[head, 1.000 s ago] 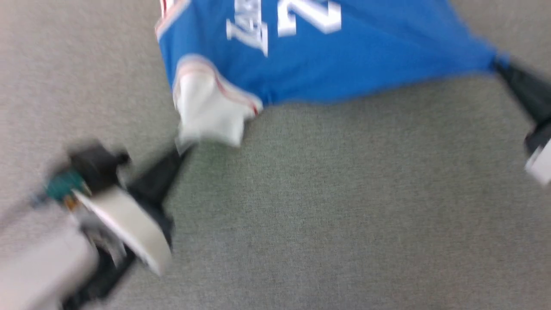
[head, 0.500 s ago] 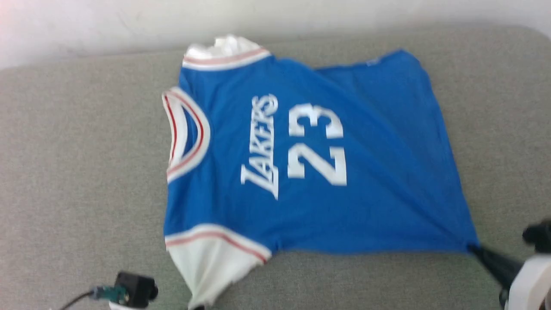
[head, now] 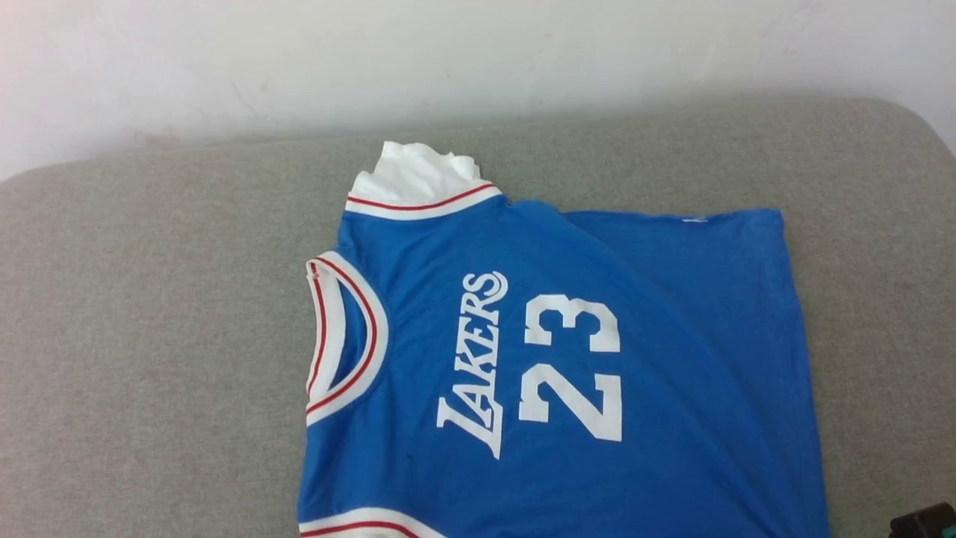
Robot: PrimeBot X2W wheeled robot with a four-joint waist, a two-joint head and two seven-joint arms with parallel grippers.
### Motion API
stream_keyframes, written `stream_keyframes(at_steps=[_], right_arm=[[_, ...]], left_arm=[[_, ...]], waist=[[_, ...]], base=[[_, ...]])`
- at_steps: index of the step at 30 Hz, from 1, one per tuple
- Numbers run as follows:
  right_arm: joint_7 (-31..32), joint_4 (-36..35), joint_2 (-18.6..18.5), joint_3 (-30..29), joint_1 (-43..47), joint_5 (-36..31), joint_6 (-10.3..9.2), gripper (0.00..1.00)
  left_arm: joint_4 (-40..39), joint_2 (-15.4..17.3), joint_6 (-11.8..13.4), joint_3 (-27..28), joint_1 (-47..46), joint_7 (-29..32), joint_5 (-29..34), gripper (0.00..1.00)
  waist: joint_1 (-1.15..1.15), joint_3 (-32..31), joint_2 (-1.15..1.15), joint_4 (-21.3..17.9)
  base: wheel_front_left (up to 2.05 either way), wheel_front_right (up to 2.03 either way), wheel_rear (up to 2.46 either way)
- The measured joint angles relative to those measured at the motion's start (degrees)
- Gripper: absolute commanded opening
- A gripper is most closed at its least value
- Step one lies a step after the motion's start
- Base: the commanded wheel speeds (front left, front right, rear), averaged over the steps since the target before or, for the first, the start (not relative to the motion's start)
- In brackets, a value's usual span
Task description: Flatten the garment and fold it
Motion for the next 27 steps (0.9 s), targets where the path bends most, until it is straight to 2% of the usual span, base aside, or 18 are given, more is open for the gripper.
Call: stream_keyframes(at_steps=[3, 9, 18, 23, 27], right_arm=[[0.4, -1.7, 1.1, -1.9, 1.1, -0.9, 0.00, 0.00], [-1.2, -5.8, 2.2, -6.6, 0.8, -3.2, 0.00, 0.00], [-1.7, -11.5, 1.2, -11.8, -7.9, -5.1, 0.00, 0.00], [-1.6, -11.9, -0.4, -11.9, -15.7, -6.2, 0.00, 0.00], [-1.5, -10.7, -1.0, -10.5, -22.1, -6.5, 0.01, 0.00]], left_arm=[[-0.6, 0.4, 0.5, 0.5, 0.2, -1.8, 0.5, 0.00], [-3.0, 2.1, 1.6, 3.4, -2.9, -6.1, 6.0, 0.00], [-5.1, 5.3, 2.1, 8.1, -16.0, -4.9, 15.6, 0.00], [-4.1, 4.4, 0.9, 11.0, -24.0, -2.9, 18.1, 0.00], [-0.2, 1.8, 0.1, 13.8, -29.1, -4.5, 19.5, 0.00]], waist=[[0.00, -0.6, 0.00, 0.1], [0.00, -0.7, 0.00, 0.1], [0.01, 2.3, 0.00, -0.4], [0.01, 5.5, 0.00, -0.8], [0.02, 8.5, 0.00, -1.2]], base=[[0.00, 0.00, 0.00], [0.00, 0.00, 0.00], [0.00, 0.00, 0.00], [0.00, 0.00, 0.00], [0.00, 0.00, 0.00]])
